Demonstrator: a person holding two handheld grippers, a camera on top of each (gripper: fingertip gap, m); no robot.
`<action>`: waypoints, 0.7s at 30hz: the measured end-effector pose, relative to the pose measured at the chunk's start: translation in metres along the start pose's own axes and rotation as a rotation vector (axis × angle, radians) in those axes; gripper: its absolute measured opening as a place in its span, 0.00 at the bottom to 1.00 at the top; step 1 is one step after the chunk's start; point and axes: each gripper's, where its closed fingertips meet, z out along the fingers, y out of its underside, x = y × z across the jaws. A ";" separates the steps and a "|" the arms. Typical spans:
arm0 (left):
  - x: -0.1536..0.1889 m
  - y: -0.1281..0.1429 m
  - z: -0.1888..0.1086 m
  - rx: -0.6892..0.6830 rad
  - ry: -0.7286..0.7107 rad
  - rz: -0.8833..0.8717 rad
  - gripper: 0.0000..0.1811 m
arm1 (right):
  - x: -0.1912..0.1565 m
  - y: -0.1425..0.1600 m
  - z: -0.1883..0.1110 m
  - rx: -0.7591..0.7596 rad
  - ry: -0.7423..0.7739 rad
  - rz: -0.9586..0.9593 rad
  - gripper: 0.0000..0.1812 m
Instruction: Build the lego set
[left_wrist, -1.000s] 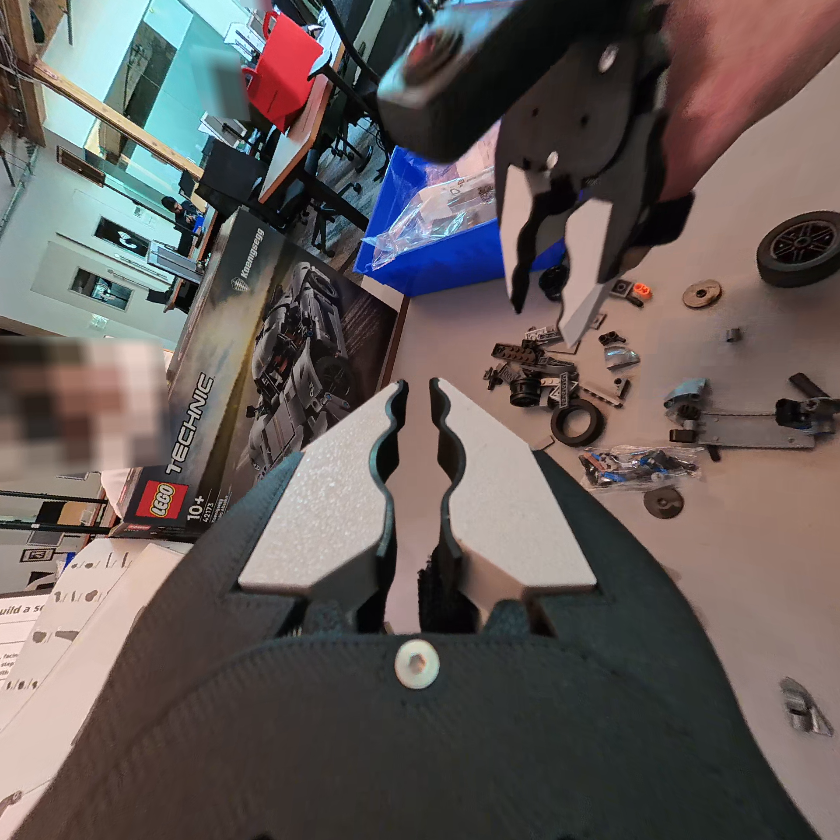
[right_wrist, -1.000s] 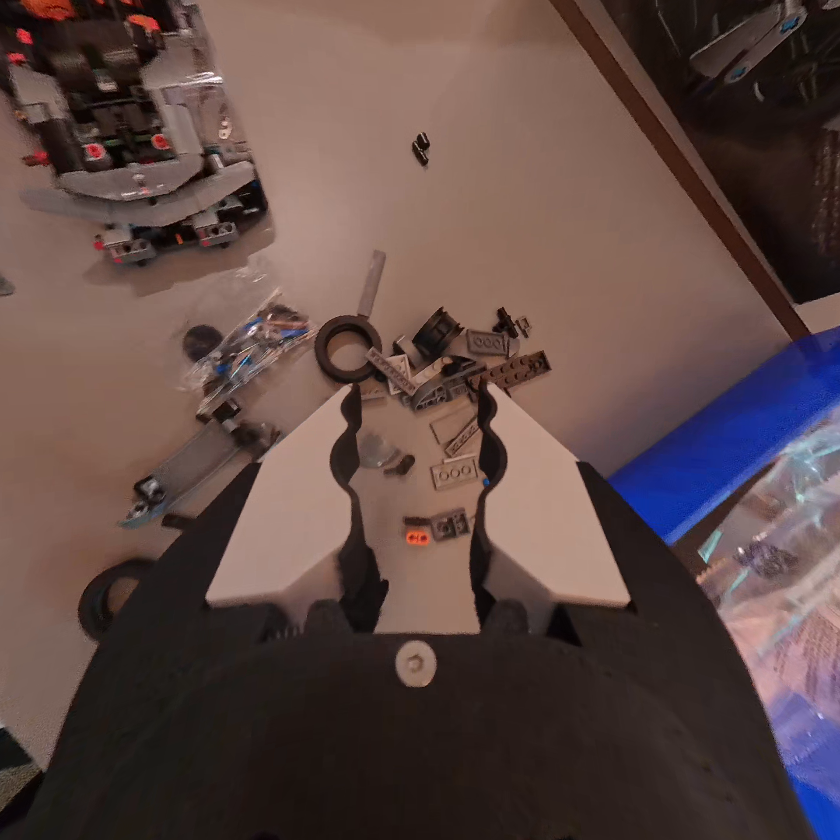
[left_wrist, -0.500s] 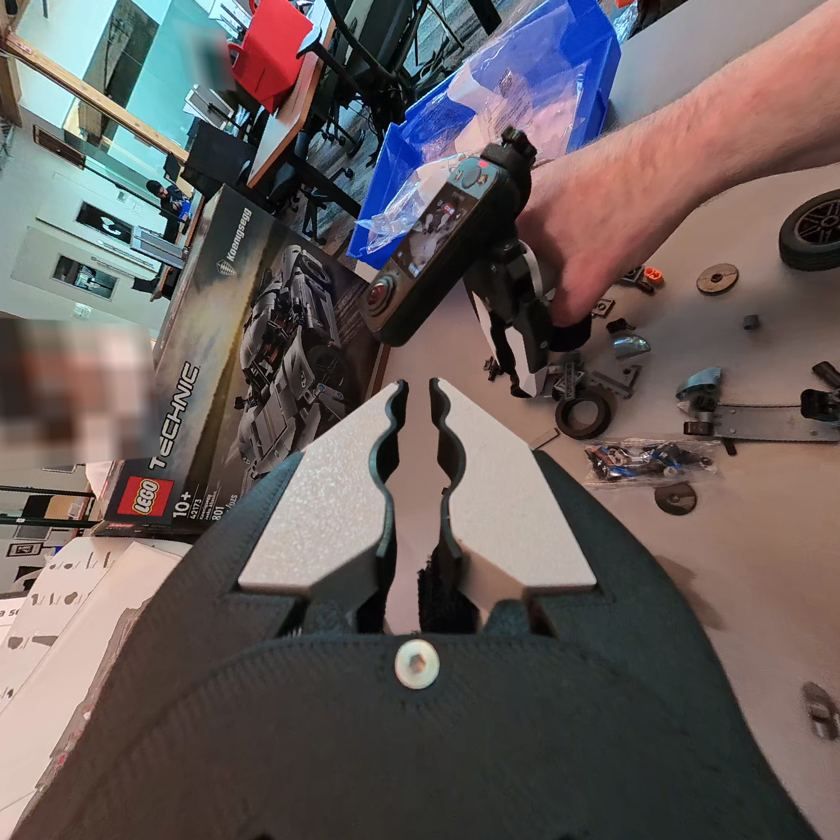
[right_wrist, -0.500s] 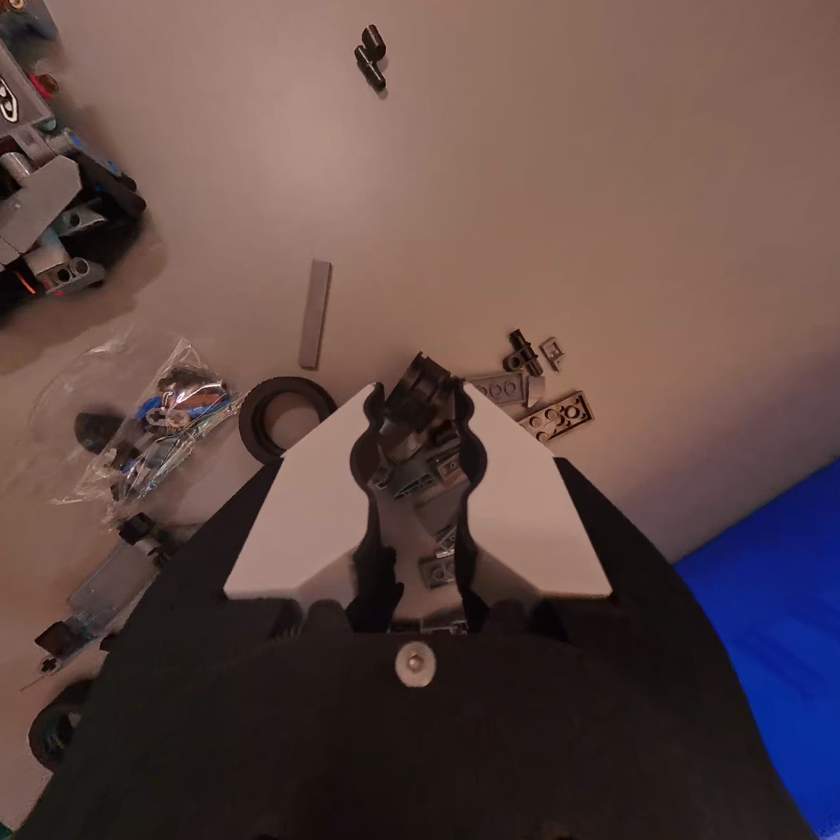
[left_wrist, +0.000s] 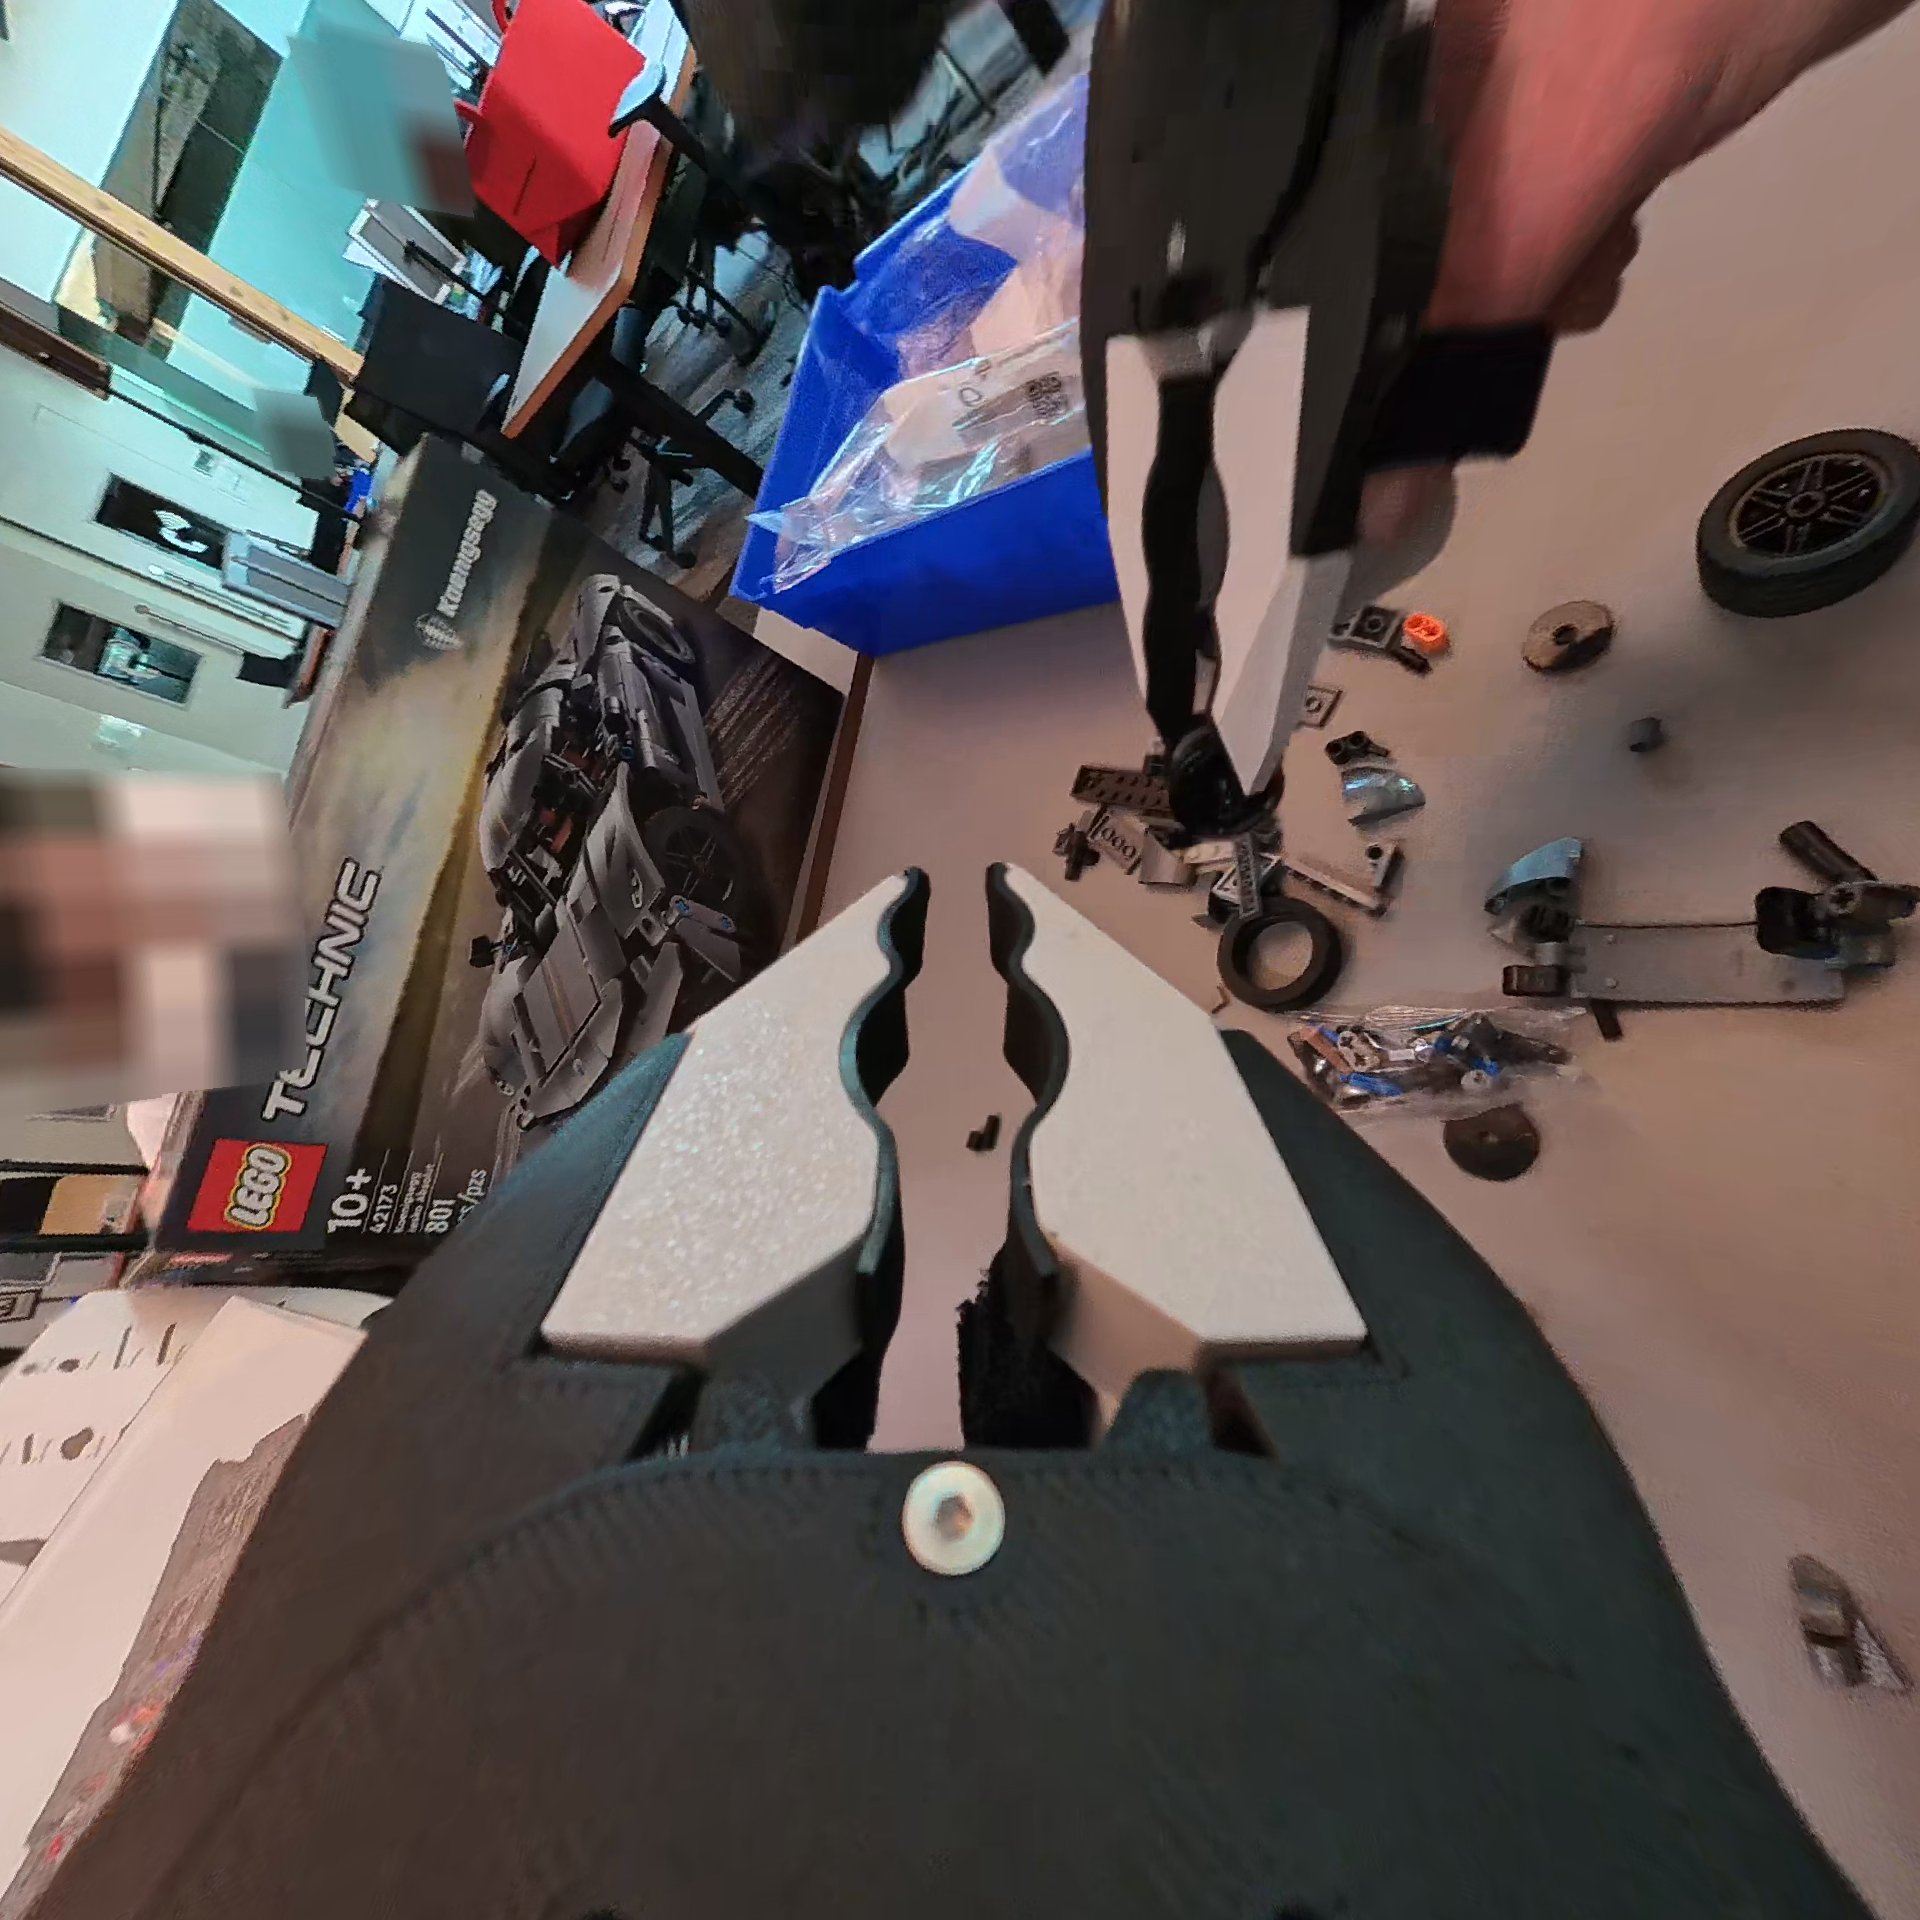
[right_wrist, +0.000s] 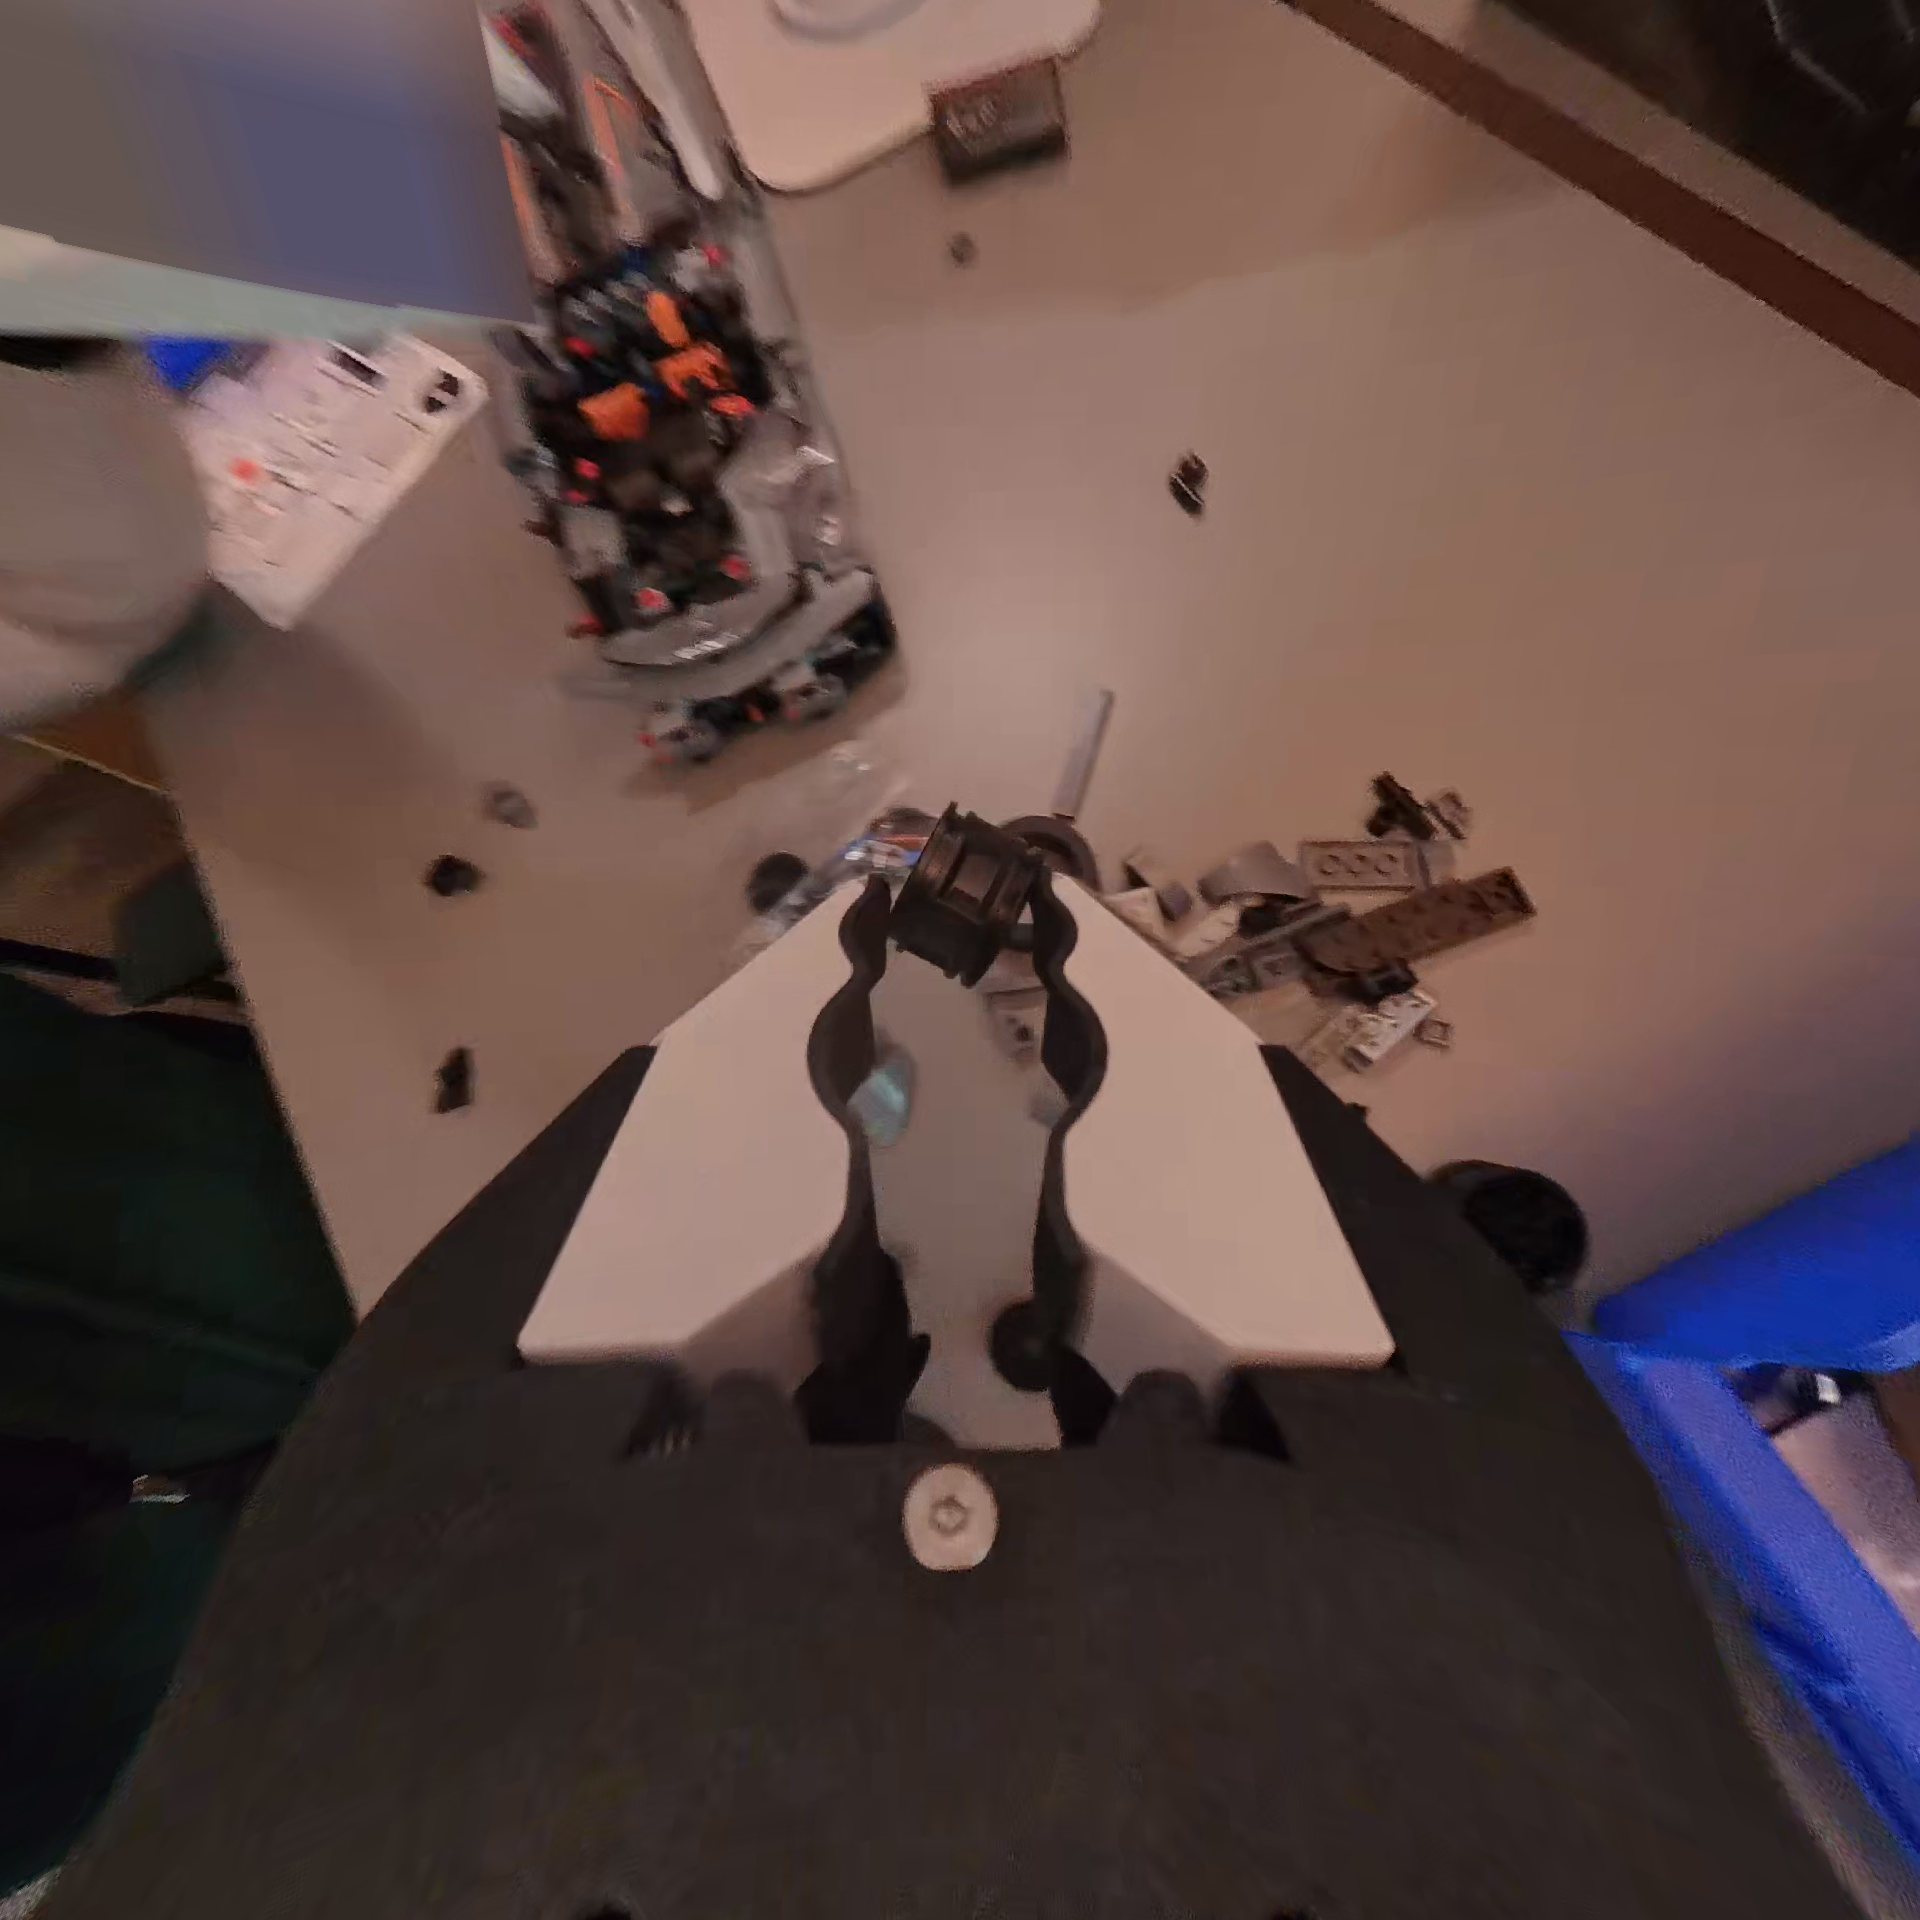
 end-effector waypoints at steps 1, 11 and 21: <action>0.004 0.000 0.002 -0.003 0.010 0.008 0.06 | -0.011 -0.001 -0.008 0.035 -0.034 0.000 0.14; 0.077 -0.017 0.020 0.094 0.253 0.137 0.20 | -0.072 0.014 -0.062 0.261 -0.220 0.049 0.14; 0.118 -0.067 0.016 0.384 0.229 0.153 0.23 | -0.089 0.012 -0.073 0.386 -0.377 0.145 0.14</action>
